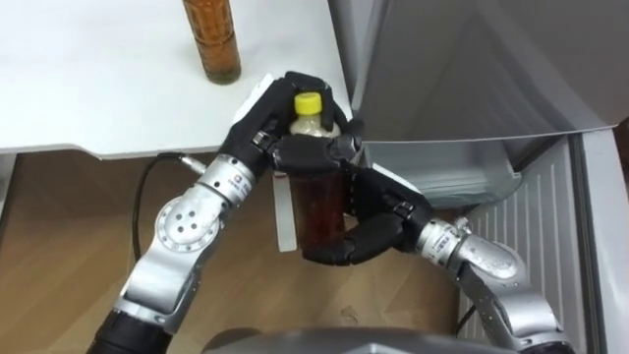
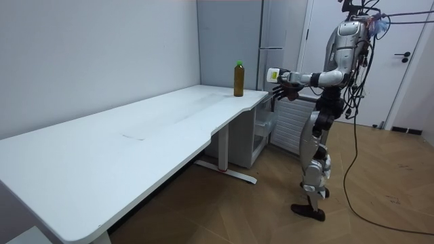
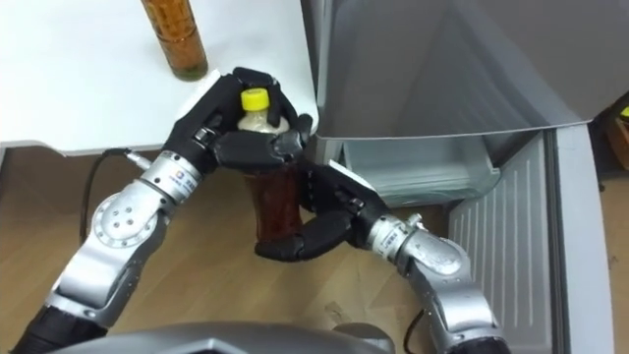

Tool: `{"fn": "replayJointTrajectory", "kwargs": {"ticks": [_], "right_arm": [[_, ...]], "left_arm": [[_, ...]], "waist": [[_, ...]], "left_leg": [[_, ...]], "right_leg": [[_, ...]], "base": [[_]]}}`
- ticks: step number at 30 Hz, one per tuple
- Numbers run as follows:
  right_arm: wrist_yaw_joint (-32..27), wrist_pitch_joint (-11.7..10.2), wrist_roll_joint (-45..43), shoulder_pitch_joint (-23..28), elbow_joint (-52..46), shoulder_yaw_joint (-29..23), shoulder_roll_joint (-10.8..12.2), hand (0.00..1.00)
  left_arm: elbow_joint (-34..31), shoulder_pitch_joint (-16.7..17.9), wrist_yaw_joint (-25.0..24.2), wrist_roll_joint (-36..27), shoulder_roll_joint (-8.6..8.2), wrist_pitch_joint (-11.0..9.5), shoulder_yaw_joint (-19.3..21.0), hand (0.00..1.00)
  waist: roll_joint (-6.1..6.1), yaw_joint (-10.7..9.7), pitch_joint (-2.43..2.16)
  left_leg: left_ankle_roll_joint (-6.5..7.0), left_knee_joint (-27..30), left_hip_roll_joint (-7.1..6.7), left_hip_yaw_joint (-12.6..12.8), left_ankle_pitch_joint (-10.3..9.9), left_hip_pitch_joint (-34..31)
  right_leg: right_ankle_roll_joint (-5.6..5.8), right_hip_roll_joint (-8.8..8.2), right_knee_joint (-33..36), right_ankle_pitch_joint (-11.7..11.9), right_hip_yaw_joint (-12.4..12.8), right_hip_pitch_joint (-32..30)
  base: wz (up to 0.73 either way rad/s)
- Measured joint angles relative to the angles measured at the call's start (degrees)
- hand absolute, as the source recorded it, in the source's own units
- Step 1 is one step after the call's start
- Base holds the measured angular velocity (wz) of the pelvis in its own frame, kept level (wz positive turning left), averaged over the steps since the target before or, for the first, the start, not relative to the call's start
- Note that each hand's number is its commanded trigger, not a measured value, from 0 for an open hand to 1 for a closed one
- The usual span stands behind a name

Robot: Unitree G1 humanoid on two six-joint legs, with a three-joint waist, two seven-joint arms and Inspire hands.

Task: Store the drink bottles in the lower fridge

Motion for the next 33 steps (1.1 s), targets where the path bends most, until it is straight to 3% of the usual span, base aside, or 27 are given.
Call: {"fn": "replayJointTrajectory", "kwargs": {"ticks": [11, 12, 13, 14, 29, 33], "right_arm": [[2.01, 0.27, 0.8, -0.13, -0.06, 0.26, -2.5, 0.0], [2.01, 0.27, 0.89, -0.13, -0.06, 0.34, -2.54, 0.15], [2.01, 0.27, 0.89, -0.14, -0.06, 0.31, -2.53, 0.51], [2.01, 0.27, 0.89, -0.14, -0.06, 0.31, -2.53, 1.0], [1.23, 1.59, 1.16, -0.19, -0.06, 0.08, -2.46, 1.0], [0.54, 1.6, 1.14, -0.24, -0.05, 0.46, -2.48, 1.0]], "left_arm": [[0.0, 0.2, 0.12, 0.01, 0.36, -0.03, -1.28, 1.0], [0.0, 0.2, 0.24, 0.01, 0.4, -0.03, -1.3, 1.0], [0.0, 0.18, 0.48, 0.01, 0.4, -0.05, -1.47, 1.0], [0.0, 0.18, 0.59, 0.02, 0.4, -0.06, -1.57, 1.0], [-0.01, 0.19, 1.77, 0.01, 0.65, -1.66, -4.43, 1.0], [-0.02, 0.18, 1.83, -0.04, 0.01, -1.68, -5.17, 1.0]], "waist": [[-0.36, 0.15, -0.13], [-0.41, 0.02, -0.15], [-0.44, 0.0, -0.17], [-0.45, 0.01, -0.16], [-0.48, 0.19, -0.13], [-0.49, 0.36, -0.13]], "left_leg": [[0.01, 0.49, -0.02, -0.45, 0.01, -1.31], [0.01, 0.51, -0.02, -0.45, 0.01, -1.32], [0.01, 0.57, -0.02, -0.46, 0.01, -1.37], [0.01, 0.63, -0.02, -0.46, 0.01, -1.41], [0.0, 1.07, 0.03, -0.77, 0.0, -1.75], [0.0, 1.27, 0.03, -0.97, 0.0, -1.9]], "right_leg": [[-0.06, 0.02, 0.08, 0.04, -0.29, -1.06], [-0.06, 0.02, 0.07, 0.04, -0.29, -1.06], [-0.06, 0.01, 0.07, 0.04, -0.29, -1.06], [-0.06, 0.01, 0.07, 0.04, -0.29, -1.06], [-0.16, 0.03, 0.29, 0.1, -0.64, -1.23], [-0.18, 0.01, 0.27, 0.11, -0.88, -1.17]], "base": [[0.01], [0.0], [0.0], [0.0], [0.0], [0.02]]}}
